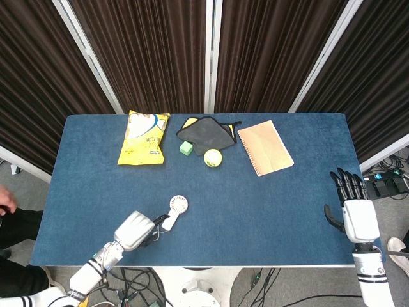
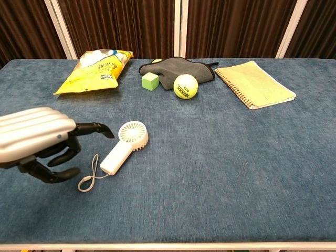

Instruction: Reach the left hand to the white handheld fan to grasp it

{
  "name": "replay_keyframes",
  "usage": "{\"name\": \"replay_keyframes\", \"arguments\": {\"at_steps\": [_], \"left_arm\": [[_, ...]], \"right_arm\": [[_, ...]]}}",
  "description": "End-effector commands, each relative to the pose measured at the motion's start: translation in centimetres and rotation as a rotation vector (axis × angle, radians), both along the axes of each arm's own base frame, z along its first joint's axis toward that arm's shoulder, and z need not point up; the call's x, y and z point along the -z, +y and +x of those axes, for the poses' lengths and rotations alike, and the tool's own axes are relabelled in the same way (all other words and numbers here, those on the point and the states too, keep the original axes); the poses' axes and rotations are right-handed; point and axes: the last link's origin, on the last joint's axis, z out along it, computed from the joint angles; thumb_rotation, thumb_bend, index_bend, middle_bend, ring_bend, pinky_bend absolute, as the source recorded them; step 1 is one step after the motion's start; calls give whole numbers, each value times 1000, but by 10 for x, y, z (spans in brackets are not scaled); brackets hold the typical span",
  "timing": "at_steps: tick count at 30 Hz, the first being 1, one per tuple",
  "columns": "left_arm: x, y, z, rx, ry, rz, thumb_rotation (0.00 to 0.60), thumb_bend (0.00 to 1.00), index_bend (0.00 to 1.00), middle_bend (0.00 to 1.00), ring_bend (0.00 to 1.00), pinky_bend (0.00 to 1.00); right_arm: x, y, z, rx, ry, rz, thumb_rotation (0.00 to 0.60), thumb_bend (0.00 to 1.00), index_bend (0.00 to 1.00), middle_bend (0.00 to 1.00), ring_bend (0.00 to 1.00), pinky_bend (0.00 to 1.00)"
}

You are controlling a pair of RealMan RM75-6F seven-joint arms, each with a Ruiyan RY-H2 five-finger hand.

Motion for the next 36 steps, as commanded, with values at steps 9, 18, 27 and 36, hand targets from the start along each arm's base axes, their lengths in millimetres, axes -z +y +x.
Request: {"name": "replay_keyframes", "arguments": {"at_steps": [9,18,27,36], "left_arm": [[20,4,2,-8,16,-26,600,381,175,797,806,820],[26,16,1,-43,39,-28,600,382,175,793,806,820],[29,19,-1,-55,44,-28,600,382,175,792,806,820],[31,20,-1,-61,49,-41,600,382,175,792,806,820]], "right_arm": [[-1,0,-1,3,4,0,600,326,0,0,0,0],[0,-1,0,5,6,7,600,327,0,0,0,0],[0,-1,-1,11,7,9,600,327,0,0,0,0],[1,-1,-2,14,9,13,600,327,0,0,0,0]]}}
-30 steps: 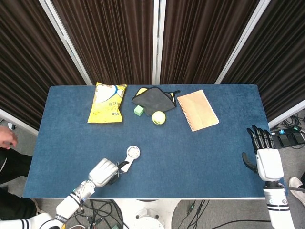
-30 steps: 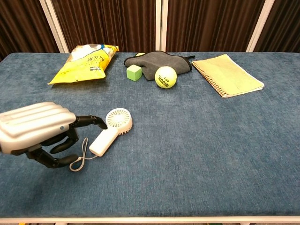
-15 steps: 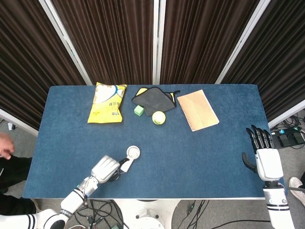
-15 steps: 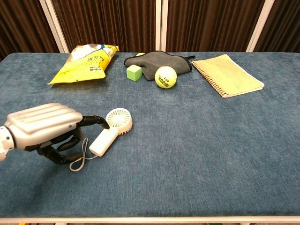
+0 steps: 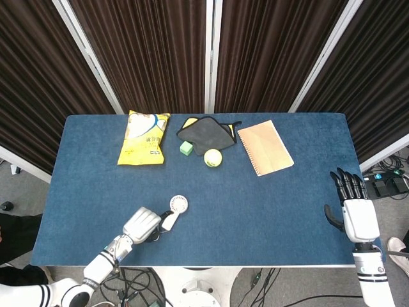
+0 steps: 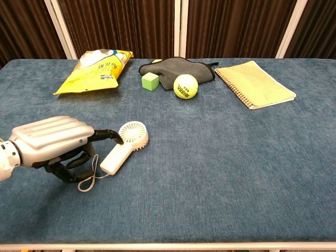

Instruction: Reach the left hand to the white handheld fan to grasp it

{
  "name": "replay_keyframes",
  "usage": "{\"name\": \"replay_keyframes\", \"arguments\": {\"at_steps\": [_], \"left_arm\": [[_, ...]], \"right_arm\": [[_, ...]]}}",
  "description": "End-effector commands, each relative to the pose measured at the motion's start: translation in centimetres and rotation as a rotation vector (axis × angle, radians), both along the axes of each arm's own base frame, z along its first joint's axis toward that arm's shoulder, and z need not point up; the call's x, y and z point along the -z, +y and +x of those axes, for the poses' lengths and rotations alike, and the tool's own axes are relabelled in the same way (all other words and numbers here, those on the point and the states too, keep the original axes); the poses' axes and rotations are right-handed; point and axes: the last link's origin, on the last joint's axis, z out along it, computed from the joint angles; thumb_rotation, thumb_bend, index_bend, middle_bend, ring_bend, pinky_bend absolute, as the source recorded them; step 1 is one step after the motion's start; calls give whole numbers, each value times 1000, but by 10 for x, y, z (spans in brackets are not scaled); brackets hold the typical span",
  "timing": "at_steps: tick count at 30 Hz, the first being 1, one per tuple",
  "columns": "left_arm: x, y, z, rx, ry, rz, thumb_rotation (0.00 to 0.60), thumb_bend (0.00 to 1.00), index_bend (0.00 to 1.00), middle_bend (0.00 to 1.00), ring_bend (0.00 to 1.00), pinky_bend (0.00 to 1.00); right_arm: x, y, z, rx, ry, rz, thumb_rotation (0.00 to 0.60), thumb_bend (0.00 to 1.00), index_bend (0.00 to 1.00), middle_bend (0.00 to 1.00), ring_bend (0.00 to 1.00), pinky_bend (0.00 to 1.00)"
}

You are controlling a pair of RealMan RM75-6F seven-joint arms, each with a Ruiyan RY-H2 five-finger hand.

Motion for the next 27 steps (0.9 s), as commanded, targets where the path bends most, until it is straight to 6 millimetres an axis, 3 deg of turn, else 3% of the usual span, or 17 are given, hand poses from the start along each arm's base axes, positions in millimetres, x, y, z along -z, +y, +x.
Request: {"name": "replay_keyframes", "arguments": {"at_steps": [1,14,21,27], "left_arm": [[1,0,0,2,5,-7,600,382,175,792,806,820],[3,2,1,15,54,-46,600,383,175,792,806,820],[-16,7,5,7,6,33,600,383,175,792,806,820],[-42,-2,7,3,-32,78,600,383,175,791,806,820]], "right_arm": [[0,0,0,0,0,0,600,327,0,0,0,0],[0,-1,-2,3,-5,-3,600,327,0,0,0,0],[-1,-1,-1,-1,-5,-7,600,327,0,0,0,0],[1,0,-3,1,-4,-4,600,327,0,0,0,0]]}}
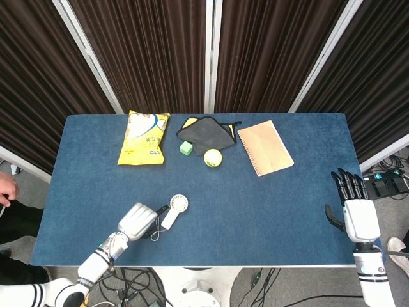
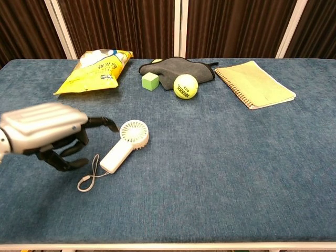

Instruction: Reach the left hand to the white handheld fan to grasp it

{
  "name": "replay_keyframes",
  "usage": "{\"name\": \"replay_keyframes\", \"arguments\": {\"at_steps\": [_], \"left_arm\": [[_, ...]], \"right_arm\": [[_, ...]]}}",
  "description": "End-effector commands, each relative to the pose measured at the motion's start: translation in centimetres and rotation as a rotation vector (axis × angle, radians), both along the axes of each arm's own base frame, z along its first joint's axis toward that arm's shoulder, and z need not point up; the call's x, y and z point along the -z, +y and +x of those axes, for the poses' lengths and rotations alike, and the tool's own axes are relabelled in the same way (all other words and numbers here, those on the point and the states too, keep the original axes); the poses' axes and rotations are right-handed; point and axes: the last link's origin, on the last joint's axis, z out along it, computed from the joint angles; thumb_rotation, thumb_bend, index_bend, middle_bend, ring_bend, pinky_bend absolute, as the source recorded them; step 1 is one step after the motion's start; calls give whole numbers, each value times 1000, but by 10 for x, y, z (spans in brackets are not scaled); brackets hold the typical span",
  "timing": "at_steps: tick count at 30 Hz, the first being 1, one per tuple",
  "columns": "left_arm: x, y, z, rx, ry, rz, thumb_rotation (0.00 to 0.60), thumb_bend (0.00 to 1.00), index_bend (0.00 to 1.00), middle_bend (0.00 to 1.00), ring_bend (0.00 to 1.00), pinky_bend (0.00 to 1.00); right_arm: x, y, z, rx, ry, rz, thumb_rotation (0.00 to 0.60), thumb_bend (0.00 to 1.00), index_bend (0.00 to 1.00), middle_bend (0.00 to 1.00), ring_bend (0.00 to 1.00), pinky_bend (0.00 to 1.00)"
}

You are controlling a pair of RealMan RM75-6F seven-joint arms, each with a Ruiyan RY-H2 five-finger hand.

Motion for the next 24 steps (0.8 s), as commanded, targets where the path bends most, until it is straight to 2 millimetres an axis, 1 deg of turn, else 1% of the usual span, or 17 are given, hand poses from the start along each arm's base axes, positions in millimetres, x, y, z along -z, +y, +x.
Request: {"name": "replay_keyframes", "arguments": {"at_steps": [1,5,6,7,8,9,10,11,12,13,14,16,21,24], "left_arm": [[-17,-7,-1,-9,-23,28,600,383,175,791,806,820],[-33,-7,-11,-31,-37,116,600,383,175,790,804,820],[-37,-6,-15,-44,-53,155,600,380,175,774,789,810],[-40,-6,-19,-52,-74,181,600,372,175,725,728,783],[-42,-6,-23,-60,-99,205,600,354,175,647,625,737],[-45,-6,-30,-75,-124,233,600,321,175,512,449,643],[-48,-6,-36,-82,-131,255,600,279,172,363,271,523],[-51,-5,-40,-89,-135,276,600,219,168,216,123,385],[-55,-5,-46,-99,-137,301,600,193,166,173,89,339],[-58,-4,-51,-106,-135,314,600,133,160,116,52,267],[-62,-4,-55,-114,-127,326,600,88,158,99,41,235],[-72,-4,-67,-144,-101,350,600,43,155,95,35,210],[-98,-16,-96,-229,-70,405,600,36,153,95,35,209],[-109,-24,-111,-265,-54,435,600,35,153,95,35,209]], "right_arm": [[1,0,0,1,-1,1,600,327,0,0,0,0],[0,0,-1,0,-4,0,600,327,0,0,0,0],[0,0,-1,0,-4,-2,600,327,0,0,0,0],[0,1,-1,-1,-6,-4,600,327,0,0,0,0],[-1,1,-1,-1,-8,-6,600,327,0,0,0,0],[-1,1,0,-1,-12,-8,600,327,0,0,0,0],[-1,2,0,-1,-14,-9,600,327,0,0,0,0],[-2,3,1,-4,-17,-10,600,327,0,0,0,0],[-3,4,2,-9,-19,-15,600,327,0,0,0,0],[-3,4,3,-14,-22,-20,600,327,0,0,0,0],[-4,4,4,-18,-25,-25,600,327,0,0,0,0],[-3,5,5,-25,-32,-34,600,327,0,0,0,0],[2,5,3,-19,-26,-14,600,327,0,0,0,0],[1,5,2,-21,-12,-14,600,327,0,0,0,0]]}}
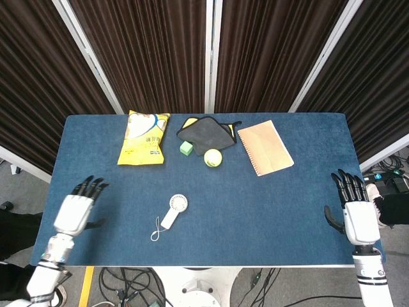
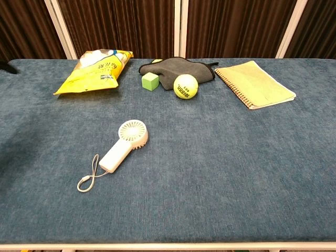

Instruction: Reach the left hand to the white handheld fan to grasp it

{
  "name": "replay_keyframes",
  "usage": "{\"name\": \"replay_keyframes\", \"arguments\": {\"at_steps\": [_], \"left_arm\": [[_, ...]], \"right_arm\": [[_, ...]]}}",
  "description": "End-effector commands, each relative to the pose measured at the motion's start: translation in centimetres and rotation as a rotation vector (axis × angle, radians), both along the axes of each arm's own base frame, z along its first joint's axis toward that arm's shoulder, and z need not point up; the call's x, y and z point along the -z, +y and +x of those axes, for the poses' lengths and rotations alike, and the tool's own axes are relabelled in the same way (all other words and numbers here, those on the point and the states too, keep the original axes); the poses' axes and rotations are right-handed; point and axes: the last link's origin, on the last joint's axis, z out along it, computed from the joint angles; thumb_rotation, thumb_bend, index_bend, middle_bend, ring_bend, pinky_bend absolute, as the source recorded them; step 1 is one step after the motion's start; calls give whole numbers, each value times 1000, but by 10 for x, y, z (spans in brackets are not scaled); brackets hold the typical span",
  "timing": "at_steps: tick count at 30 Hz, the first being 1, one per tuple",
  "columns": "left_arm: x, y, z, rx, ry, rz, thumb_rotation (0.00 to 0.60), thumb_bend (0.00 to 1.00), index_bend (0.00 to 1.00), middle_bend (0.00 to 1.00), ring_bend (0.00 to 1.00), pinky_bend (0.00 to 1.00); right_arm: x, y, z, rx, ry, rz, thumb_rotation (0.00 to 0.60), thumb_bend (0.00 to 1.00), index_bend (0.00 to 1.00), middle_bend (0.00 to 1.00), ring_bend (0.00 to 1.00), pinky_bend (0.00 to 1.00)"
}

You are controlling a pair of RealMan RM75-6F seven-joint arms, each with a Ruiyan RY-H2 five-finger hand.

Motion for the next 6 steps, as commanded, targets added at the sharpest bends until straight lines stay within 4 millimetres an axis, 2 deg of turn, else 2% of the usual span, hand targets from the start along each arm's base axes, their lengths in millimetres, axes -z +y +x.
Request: {"name": "replay_keyframes", "arguments": {"at_steps": [1,6], "left_arm": [[-11,-10,-17,-49,9,30,600,36,153,95,35,209],[-16,-17,-27,-72,3,43,600,36,152,95,35,209]], "right_arm": [[-1,0,-1,1,10,-2,600,327,0,0,0,0],[-6,1,0,1,12,-17,600,327,0,0,0,0]]}}
